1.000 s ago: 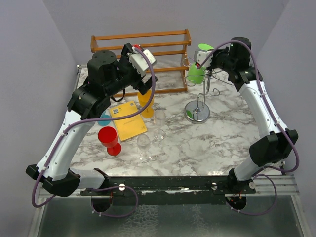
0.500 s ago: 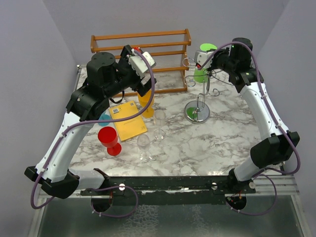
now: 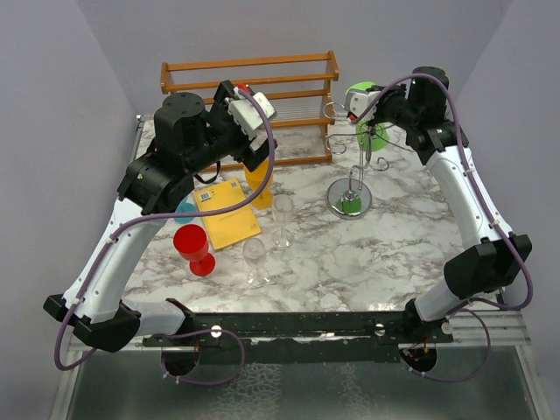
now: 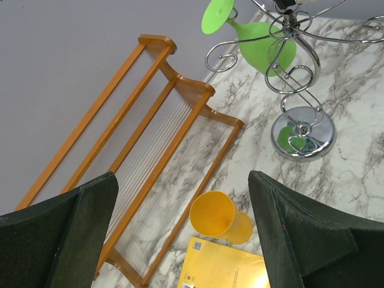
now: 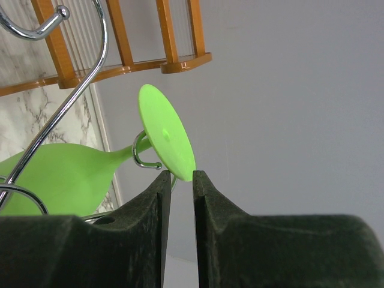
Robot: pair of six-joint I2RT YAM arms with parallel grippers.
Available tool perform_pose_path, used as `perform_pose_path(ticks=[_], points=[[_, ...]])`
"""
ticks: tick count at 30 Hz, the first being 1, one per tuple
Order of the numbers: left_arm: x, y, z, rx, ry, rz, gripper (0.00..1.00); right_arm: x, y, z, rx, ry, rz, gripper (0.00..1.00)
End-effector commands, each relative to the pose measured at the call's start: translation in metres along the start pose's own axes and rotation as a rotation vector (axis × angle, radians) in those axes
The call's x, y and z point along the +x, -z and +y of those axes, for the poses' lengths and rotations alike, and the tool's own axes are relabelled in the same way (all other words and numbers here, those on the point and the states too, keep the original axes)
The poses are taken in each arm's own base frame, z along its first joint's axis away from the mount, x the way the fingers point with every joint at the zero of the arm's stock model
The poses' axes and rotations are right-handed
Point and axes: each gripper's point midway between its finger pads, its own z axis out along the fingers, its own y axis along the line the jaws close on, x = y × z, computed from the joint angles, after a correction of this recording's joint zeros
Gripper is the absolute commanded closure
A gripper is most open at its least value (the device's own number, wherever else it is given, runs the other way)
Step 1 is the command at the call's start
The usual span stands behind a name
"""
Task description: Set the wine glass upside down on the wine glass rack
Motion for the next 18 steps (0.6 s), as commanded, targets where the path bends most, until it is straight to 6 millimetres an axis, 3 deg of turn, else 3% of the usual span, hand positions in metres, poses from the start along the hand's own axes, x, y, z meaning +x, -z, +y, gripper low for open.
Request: perform_pose_path(ticks=[1,7,18], points=[[-0.007,0.008,0.003,-0.011,-0.013,-0.027,0.07,-0.012,0.011,-0.010,0.020,-0.007,-0.035,0.77],[-0.008,0.010,0.004,-0.016,-0.018,-0.030,0.07,-0.005,0.016,-0.014,0.036,0.023,0.012,0.69],[-0.005,0.012,0.003,-0.018,-0.024,-0.028,0.07,0.000,0.021,-0.014,0.032,0.029,0.046,0.67]])
